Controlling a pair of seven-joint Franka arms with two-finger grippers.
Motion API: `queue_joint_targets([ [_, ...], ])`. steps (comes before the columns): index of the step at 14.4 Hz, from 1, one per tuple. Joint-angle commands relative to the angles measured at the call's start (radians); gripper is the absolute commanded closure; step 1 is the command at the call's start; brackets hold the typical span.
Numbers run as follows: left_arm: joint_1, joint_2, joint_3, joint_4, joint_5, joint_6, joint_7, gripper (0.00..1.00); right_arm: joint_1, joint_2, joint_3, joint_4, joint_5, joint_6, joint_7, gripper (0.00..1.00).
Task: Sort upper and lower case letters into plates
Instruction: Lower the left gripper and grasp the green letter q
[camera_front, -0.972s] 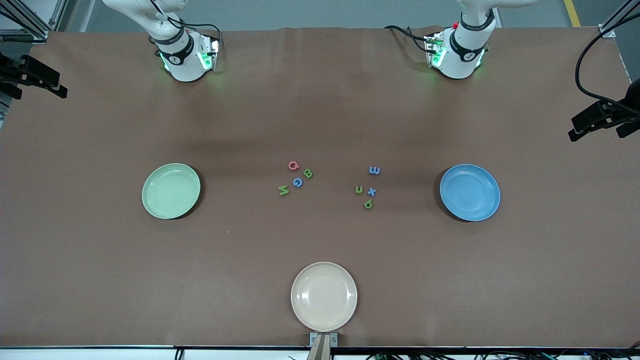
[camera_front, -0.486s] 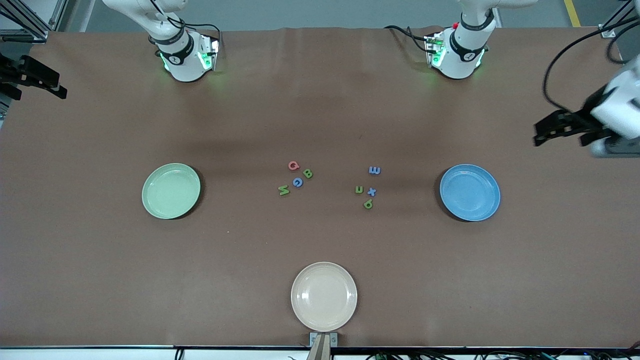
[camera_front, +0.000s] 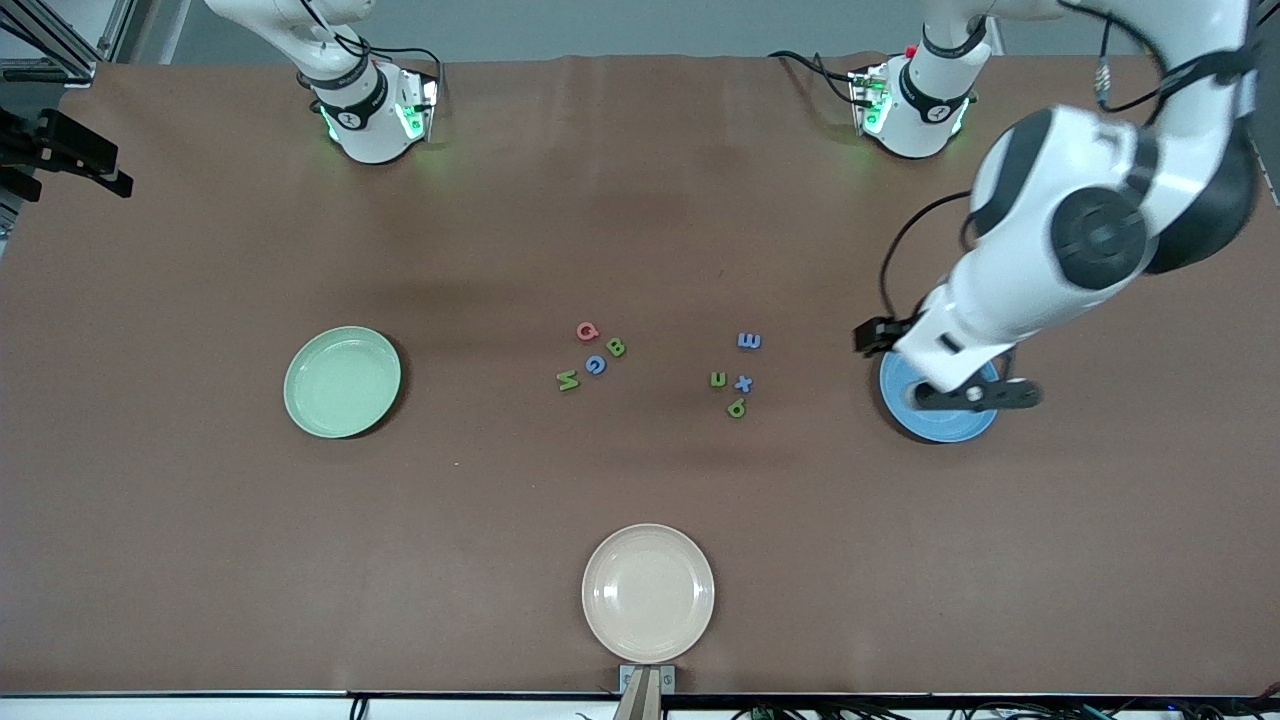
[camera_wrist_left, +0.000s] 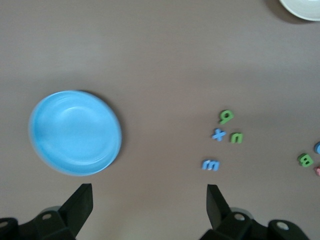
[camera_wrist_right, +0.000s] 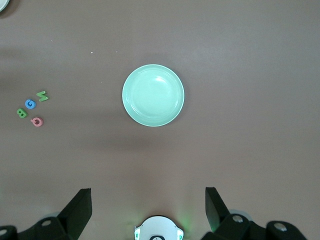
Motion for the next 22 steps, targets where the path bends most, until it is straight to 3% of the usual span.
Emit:
queue_joint_targets([
  [1,-0.044,0.090,0.005,0.017,0.005,0.095,-0.006,0.00,-0.013,-0.022,0.008,-0.015,0.002,0.001,-0.011,0.00],
  [8,-0.173,0.242,0.005,0.008,0.054,0.283,-0.031,0.00,-0.011,-0.022,0.010,-0.015,0.002,0.001,-0.011,0.00],
  [12,-0.181,0.301,0.003,-0.064,0.144,0.436,-0.016,0.01,-0.011,-0.022,0.010,-0.015,0.002,-0.001,-0.010,0.00],
  [18,-0.193,0.325,0.001,-0.118,0.181,0.510,-0.009,0.21,-0.011,-0.022,0.010,-0.015,0.002,-0.001,-0.008,0.00],
  [22,-0.199,0.354,0.000,-0.118,0.181,0.574,-0.009,0.23,-0.011,-0.022,0.011,-0.015,0.002,-0.001,-0.008,0.00],
])
